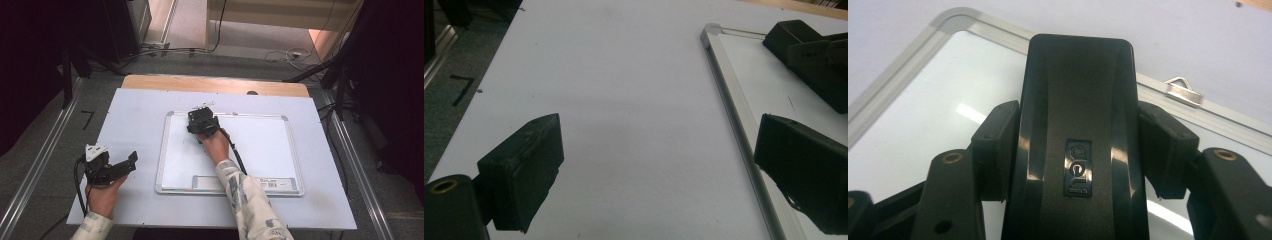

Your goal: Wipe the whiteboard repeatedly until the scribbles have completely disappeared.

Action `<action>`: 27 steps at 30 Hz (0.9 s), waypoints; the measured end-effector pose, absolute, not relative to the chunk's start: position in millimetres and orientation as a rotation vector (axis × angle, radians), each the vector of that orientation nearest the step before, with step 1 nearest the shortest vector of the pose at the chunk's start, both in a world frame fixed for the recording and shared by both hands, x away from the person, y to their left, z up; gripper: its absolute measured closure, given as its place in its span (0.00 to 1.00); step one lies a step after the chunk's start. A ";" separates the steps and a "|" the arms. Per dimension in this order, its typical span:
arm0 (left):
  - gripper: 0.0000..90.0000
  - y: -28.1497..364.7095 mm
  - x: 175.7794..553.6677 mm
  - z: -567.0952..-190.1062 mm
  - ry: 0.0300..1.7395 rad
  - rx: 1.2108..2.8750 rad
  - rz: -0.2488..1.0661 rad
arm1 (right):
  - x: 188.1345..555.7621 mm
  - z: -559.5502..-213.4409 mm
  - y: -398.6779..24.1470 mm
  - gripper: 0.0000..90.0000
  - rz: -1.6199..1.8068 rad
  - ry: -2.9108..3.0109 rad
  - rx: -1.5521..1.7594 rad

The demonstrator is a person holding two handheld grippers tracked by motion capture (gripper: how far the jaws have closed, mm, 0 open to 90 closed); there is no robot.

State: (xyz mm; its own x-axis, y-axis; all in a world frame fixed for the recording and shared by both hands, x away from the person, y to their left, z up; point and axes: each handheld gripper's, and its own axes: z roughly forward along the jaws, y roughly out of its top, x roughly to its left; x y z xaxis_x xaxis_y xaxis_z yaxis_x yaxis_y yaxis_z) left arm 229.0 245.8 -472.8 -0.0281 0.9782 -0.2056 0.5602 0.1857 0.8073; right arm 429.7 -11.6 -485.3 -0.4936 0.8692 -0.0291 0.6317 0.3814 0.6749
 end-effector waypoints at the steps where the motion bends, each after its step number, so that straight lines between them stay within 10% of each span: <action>1: 0.07 245.9 229.3 -473.0 1.690 1.475 0.683 | 430.0 -485.2 -11.9 0.41 0.859 2.268 1.309; 27: 0.07 243.7 231.9 -473.0 1.688 1.479 0.680 | 405.6 -486.5 20.8 0.41 0.868 2.370 1.150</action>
State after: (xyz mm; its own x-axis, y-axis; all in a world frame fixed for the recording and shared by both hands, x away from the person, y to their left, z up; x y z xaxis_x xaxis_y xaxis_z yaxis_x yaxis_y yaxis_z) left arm 231.9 243.7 -473.0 -0.0233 0.9787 -0.2039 0.5646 0.1812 0.8052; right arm 405.6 20.8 -486.5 -0.6006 0.7976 -0.0566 0.5722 0.4782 0.6662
